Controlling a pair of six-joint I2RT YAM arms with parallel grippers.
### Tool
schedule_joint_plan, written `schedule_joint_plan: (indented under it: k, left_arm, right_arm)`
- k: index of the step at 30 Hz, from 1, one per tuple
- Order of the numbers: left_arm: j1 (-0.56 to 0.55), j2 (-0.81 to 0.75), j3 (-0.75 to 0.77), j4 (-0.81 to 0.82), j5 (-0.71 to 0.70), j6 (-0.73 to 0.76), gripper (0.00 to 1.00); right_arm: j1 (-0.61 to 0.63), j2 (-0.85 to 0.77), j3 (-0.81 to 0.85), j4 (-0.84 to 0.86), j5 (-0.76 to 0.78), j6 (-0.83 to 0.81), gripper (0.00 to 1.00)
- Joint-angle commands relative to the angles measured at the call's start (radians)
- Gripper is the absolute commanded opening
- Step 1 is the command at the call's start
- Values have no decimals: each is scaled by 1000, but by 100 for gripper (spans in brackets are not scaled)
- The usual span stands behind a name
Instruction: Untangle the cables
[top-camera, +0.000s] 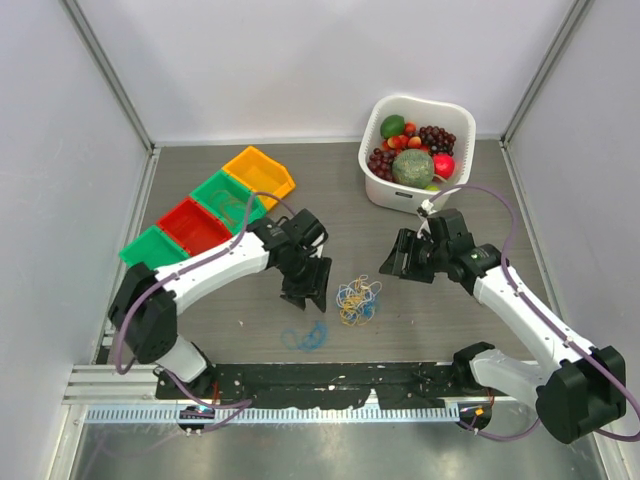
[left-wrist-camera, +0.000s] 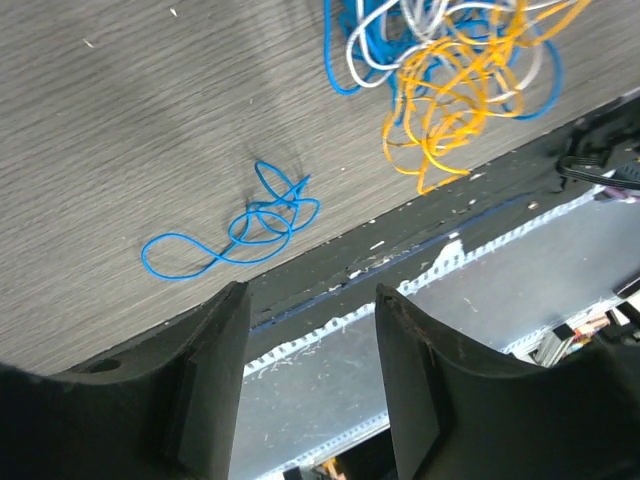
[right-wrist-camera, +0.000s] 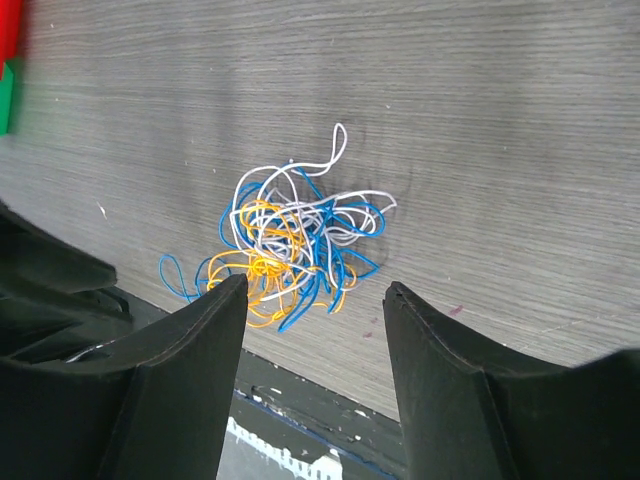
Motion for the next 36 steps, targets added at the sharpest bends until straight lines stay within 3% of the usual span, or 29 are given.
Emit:
schedule_joint_plan:
  k: [1,6,11,18,26,29,33,36]
  left_arm:
    - [-13,89,-4,50,54,64,59]
    - [-18,162,14,71,22,68,65]
    - [-16,216,5,57,-24,31,48]
    - [-16,279,-3,57,0,-50,52]
    - [-16,324,1,80,26,-109,44]
    - [-18,325,-13,96,22,-115,34]
    - [-18,301,-4,91,-20,-89,0]
    - [-16,214,26,39,-66,-46,0]
  right_arm:
    - [2,-21,26,-17,3,-18,62]
    - [4,-33,14,6,-3,11,61]
    - [5,-57,14,-3,6,19,61]
    - [5,-81,-3,-9,6,23,61]
    - [5,-84,-6,-6,-3,28,60]
    - [5,-91,-8,-9,-2,23,60]
    - [20,-91,6,-24,10,4,59]
    - [56,-85,46,-37,27,-21,60]
